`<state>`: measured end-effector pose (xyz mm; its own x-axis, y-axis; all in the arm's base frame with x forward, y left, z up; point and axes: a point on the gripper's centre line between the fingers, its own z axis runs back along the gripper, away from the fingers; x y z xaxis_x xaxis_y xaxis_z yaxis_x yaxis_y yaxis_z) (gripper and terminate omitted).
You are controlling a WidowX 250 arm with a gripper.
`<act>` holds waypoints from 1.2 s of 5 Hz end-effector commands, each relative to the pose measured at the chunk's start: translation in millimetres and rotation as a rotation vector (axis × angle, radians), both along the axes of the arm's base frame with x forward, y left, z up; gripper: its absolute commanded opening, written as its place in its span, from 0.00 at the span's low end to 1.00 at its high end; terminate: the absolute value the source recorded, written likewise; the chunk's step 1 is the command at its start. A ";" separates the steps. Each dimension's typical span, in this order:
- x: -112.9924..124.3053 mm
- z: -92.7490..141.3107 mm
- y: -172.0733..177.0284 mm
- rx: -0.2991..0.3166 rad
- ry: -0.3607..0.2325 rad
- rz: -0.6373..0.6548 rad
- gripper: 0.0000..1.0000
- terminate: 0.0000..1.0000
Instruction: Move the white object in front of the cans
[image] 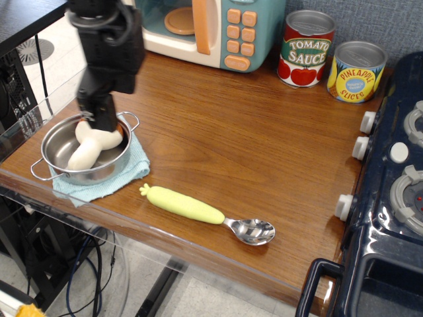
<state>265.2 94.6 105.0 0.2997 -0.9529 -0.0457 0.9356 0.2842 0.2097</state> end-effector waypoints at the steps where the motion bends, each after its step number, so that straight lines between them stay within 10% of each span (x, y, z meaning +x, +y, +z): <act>1: 4.4 -8.3 38.9 0.066 0.005 0.080 1.00 0.00; 4: 4.9 -48.1 47.0 0.108 0.063 0.047 1.00 0.00; 5: 5.3 -53.3 48.4 0.107 0.065 0.058 0.00 0.00; 6: 4.1 -53.8 49.0 0.111 0.065 0.065 0.00 0.00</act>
<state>273.6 139.9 44.8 0.3453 -0.9232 -0.1687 0.9330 0.3183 0.1676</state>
